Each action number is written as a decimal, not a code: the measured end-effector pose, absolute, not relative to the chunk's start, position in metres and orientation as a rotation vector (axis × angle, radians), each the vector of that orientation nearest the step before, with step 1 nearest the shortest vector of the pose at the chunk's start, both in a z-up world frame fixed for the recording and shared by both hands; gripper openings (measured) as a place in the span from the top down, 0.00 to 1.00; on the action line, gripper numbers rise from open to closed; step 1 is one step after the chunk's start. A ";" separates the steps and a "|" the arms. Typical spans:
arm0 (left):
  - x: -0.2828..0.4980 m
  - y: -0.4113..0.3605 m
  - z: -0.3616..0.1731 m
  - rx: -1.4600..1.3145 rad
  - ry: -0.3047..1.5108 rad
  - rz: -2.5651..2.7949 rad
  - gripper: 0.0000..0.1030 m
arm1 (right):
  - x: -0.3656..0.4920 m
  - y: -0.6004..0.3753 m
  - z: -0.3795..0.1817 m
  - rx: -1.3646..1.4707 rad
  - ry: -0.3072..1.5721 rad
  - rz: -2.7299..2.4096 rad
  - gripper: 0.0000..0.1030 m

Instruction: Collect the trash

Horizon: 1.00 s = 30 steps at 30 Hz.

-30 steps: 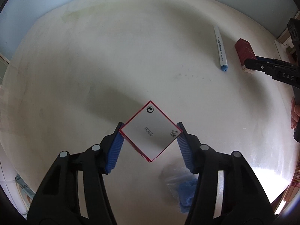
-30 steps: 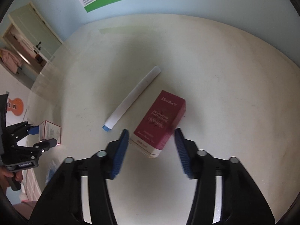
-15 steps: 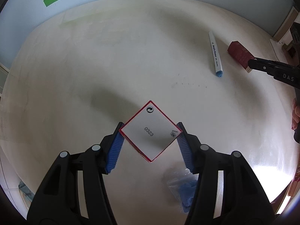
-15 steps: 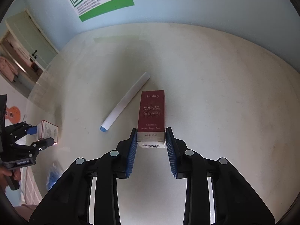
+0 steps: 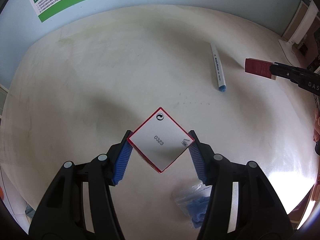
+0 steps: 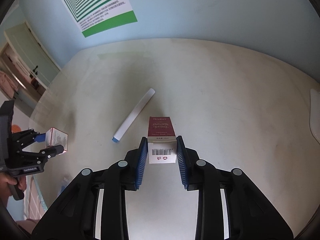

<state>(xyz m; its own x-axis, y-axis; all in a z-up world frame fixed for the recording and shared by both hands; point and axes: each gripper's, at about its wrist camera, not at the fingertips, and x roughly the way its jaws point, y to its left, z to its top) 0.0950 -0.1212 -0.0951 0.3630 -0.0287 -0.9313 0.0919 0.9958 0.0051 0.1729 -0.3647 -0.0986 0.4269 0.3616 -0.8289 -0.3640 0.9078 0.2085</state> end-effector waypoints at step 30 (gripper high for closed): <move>0.087 -0.196 -0.081 0.442 1.067 -0.673 0.48 | -0.014 -0.417 -0.058 0.293 0.856 -0.145 0.71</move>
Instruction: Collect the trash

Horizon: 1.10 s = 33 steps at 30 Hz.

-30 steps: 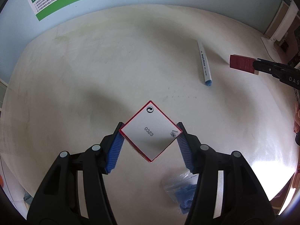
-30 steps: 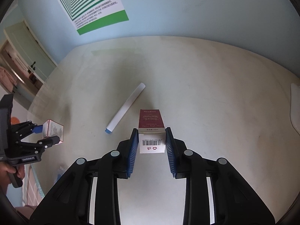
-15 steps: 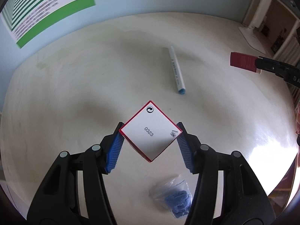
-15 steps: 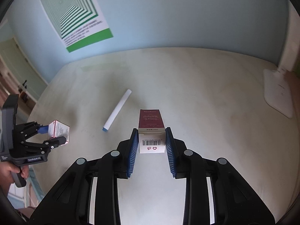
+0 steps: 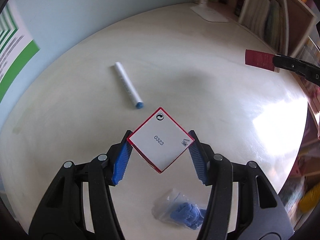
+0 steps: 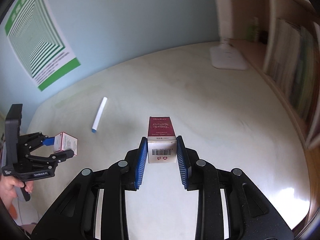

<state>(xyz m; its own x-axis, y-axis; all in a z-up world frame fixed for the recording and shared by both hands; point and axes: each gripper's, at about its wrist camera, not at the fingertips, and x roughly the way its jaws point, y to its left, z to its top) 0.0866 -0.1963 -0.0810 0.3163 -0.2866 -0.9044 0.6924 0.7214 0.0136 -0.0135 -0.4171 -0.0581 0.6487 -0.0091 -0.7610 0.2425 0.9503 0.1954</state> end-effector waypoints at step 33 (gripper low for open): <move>-0.199 -0.368 -0.083 0.955 0.873 -1.494 0.48 | -0.415 -0.415 -0.078 0.705 0.663 -0.904 0.71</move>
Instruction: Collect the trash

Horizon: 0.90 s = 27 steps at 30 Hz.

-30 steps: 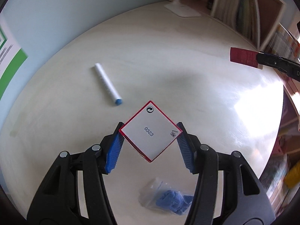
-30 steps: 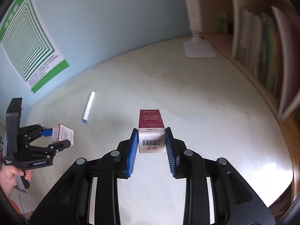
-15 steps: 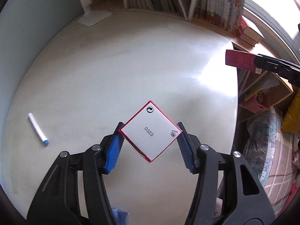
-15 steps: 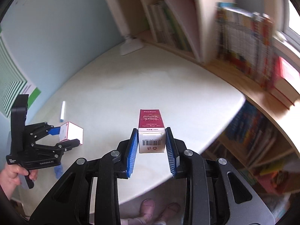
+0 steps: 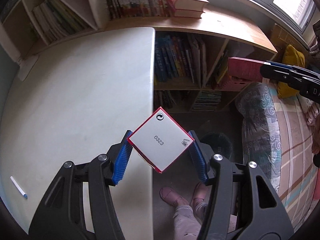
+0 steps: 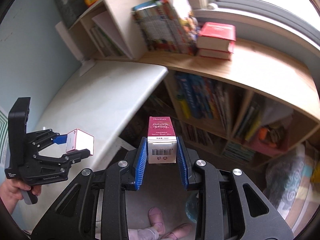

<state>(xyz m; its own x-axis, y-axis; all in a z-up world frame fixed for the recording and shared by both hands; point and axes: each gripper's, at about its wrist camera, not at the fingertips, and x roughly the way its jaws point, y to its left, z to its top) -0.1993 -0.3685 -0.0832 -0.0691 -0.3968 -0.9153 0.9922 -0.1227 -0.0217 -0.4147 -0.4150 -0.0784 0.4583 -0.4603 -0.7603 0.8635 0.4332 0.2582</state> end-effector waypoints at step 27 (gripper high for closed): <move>-0.408 -0.375 -0.211 1.335 0.876 -1.687 0.48 | -0.592 -0.346 -0.232 1.118 0.665 -1.028 0.71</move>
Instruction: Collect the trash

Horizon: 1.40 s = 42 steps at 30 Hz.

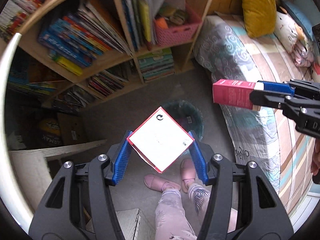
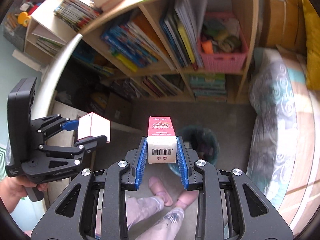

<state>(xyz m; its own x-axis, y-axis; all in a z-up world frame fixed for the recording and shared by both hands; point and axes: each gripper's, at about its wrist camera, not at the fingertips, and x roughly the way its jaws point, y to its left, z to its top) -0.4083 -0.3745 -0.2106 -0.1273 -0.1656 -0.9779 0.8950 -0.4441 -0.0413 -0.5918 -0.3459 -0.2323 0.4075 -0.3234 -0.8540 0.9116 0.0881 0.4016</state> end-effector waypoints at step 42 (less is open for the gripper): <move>-0.462 -0.367 -0.322 1.523 0.895 -1.662 0.16 | -0.634 -0.341 -0.327 1.350 0.564 -1.012 0.39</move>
<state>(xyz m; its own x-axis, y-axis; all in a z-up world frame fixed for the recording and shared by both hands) -0.4622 -0.3673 -0.3216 -0.0622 -0.0433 -0.9971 0.8565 -0.5153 -0.0311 -0.6336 -0.3406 -0.3266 0.4886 -0.2662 -0.8309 0.8467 -0.0853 0.5252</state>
